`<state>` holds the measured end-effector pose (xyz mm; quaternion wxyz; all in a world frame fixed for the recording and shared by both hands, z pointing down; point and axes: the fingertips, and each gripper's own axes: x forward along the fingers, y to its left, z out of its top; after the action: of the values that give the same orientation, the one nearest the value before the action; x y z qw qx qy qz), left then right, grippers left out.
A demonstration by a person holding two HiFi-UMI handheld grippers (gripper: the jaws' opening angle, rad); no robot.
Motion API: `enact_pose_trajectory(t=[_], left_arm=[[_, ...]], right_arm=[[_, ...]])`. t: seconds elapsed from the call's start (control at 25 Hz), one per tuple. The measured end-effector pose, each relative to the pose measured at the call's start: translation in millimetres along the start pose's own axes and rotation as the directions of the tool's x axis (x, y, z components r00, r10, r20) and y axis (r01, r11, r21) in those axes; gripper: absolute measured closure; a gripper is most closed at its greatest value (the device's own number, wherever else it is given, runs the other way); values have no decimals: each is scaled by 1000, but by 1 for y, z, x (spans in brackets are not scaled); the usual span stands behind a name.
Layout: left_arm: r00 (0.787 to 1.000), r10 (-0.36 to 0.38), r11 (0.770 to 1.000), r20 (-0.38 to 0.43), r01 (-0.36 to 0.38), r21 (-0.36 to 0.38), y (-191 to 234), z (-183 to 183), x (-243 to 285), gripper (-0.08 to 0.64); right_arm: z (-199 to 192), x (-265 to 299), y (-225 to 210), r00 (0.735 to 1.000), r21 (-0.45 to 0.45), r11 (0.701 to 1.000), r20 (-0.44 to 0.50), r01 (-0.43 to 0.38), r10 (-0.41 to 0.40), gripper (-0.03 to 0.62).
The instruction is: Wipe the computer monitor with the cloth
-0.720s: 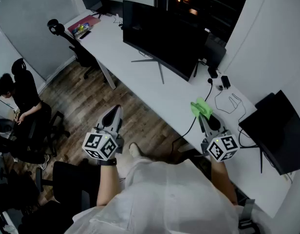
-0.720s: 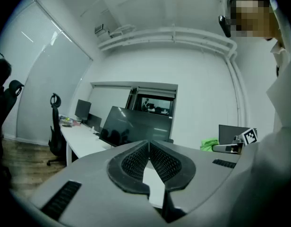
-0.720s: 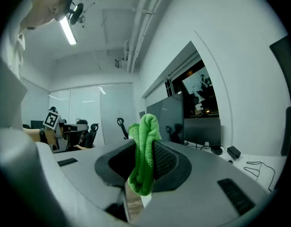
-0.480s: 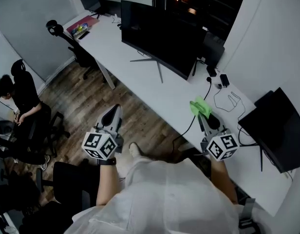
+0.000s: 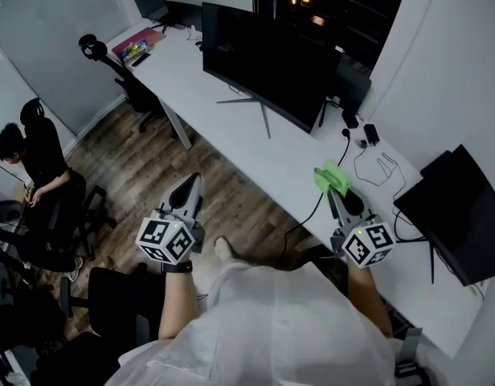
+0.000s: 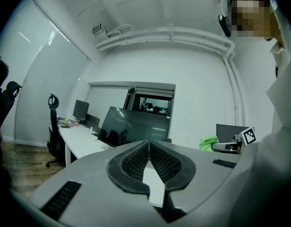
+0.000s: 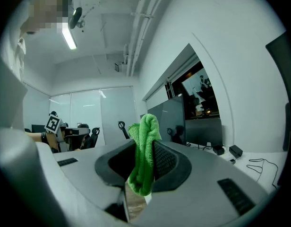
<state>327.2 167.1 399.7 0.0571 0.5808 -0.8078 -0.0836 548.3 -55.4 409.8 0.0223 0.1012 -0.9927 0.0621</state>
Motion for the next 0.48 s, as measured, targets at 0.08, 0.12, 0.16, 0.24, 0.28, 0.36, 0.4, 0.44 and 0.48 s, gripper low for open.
enact_pose_trajectory(t=[0.08,0.12,0.16,0.24,0.28,0.36,0.4,0.44,0.48], left_arm=[[1000,0,1000,-2,0,-1,1,-1,-1,537],[1000,-1,1000,-3,1,-2,1,-1,-1,535],[1000,-2,1000,-4,2,-2,1,-1,-1,536],[1000,-4,1000,-9,4,-6,2,-2,-2,537],[1000,-4,1000,-12,4,-8,2,-3,-3,536],[1000,-2,1000,-17,2,-12,4,-6,-5,537],[1000,-1,1000,-20,0,-14,5,-7,-5,535],[1000,0,1000,-22,-1,-16,6,-8,-6,535],[1000,1,1000,-25,-2,-19,7,-9,-6,535]], right_arm=[[0,1,1,1000,8,1000,2,1,-1,522],[0,1,1,1000,11,1000,1,1,-1,521],[0,2,2,1000,15,1000,-1,2,-2,522],[-2,3,3,1000,26,1000,-4,4,-4,522],[-3,4,4,1000,32,999,-6,4,-4,522],[-5,5,6,1000,40,999,-10,2,-1,522],[-6,6,7,1000,42,999,-12,-1,1,522],[-7,8,9,1000,43,999,-15,-3,4,522],[-8,9,9,1000,44,999,-18,-5,6,522]])
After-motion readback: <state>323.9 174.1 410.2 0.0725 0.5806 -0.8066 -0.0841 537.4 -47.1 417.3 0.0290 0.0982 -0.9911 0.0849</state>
